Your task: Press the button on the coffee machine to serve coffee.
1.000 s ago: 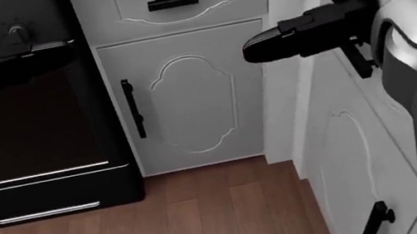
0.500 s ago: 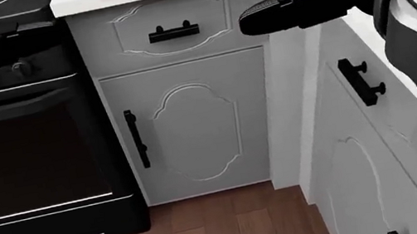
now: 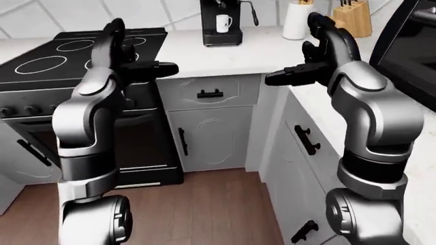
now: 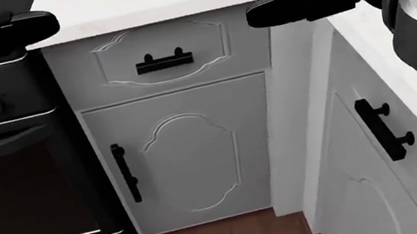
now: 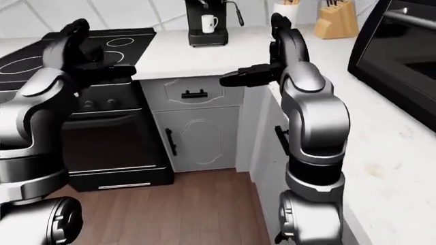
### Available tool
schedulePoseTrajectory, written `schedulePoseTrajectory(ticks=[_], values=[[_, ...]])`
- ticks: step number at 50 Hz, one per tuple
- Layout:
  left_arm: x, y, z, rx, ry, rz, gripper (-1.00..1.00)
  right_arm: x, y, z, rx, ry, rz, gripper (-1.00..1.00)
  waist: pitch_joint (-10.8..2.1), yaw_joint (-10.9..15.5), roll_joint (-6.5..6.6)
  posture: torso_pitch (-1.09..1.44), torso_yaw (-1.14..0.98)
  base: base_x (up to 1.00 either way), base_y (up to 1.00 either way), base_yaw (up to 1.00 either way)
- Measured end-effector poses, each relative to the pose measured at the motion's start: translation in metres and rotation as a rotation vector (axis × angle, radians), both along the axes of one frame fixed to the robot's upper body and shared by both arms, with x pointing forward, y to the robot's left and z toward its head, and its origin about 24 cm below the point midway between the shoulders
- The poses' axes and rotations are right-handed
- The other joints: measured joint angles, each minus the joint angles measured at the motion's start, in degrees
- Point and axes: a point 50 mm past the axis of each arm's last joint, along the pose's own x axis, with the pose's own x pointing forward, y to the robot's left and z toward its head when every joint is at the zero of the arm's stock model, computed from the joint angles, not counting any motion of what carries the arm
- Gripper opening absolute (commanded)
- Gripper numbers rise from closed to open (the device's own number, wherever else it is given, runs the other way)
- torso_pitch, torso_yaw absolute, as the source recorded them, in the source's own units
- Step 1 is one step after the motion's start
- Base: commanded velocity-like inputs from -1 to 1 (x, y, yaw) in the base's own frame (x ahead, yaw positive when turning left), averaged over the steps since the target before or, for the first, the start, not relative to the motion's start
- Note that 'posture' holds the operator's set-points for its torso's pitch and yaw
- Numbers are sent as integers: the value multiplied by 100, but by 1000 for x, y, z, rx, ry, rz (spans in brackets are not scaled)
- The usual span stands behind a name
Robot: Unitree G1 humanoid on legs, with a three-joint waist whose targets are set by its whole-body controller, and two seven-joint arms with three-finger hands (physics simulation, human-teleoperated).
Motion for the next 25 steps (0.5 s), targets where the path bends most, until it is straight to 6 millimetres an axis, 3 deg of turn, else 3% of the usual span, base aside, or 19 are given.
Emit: schedulePoseTrajectory(ticks=[3,5,11,13,15,16,19,25], values=[[3,6,-14,-9,57,27,100,2,5,-7,-6,44,28,100,43,70,39,0,0,35,0,0],[4,5,-17,-7,74,28,100,2,4,-7,-2,44,25,100,1,84,-43,0,0,35,0,0],[2,4,-9,-4,31,15,100,-1,3,3,-4,-10,15,100,-50,176,-427,0,0,33,0,0],[2,3,-6,-3,18,14,100,-1,4,3,-5,-17,17,100,-94,169,-643,0,0,31,0,0],[2,-1,-12,-4,25,1,100,0,0,-3,-1,0,4,100,26,92,-577,0,0,29,0,0],[3,-4,-16,-3,43,-12,100,1,-3,-7,2,20,-9,100,62,66,-618,0,0,24,0,0],[5,-7,-22,-4,80,-28,100,3,-7,-12,6,51,-30,100,-7,28,-601,0,0,17,0,0],[1,-3,-9,-5,27,-12,100,0,-3,-3,0,0,-12,100,-74,39,-172,0,0,8,0,0]])
